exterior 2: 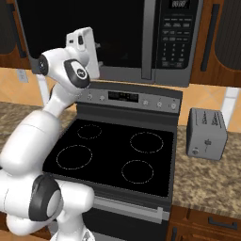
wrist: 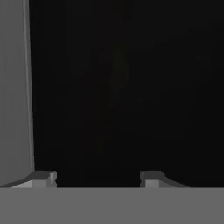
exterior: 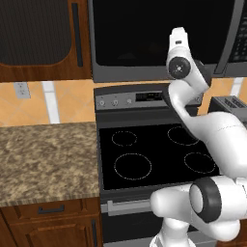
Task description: Pick the potato from the sink and place it in the bowl. Then pick the bowl and place it in the microwave. Then close the microwave door and press the start button.
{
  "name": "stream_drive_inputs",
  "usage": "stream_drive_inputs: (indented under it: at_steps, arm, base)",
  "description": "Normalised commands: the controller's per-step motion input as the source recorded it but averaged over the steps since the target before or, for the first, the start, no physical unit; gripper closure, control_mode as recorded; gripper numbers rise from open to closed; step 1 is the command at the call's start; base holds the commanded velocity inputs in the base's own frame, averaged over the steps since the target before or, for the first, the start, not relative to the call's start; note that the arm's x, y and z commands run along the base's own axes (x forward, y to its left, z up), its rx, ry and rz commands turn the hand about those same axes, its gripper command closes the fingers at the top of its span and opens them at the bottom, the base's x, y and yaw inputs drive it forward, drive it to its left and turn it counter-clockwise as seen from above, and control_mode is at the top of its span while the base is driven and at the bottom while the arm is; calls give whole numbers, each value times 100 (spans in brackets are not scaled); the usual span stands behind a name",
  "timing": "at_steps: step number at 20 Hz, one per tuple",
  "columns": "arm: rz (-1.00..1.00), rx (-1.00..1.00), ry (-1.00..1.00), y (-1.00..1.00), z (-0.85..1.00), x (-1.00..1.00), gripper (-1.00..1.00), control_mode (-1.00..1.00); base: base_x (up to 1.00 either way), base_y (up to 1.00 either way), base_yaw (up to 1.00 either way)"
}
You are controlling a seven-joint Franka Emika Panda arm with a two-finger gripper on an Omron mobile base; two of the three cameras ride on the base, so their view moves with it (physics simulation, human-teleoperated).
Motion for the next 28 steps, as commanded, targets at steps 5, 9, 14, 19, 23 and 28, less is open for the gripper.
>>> stream_drive_inputs:
  at_steps: [5,9,14,19,23,28]
  arm:
    - [10,13,2,-12,-3,-17,-100,-100]
    - [0,24,-4,-58,0,-100,-100,-100]
    - [0,38,-1,-93,0,-100,-100,-100]
    - [2,48,3,-100,0,-97,-100,-100]
    - [19,49,11,-93,-4,-29,-100,-100]
    - [32,32,6,-56,-14,17,-100,-100]
  base:
    - [0,0,0]
    - [0,0,0]
    - [0,0,0]
    - [0,0,0]
    - [0,0,0]
    - [0,0,0]
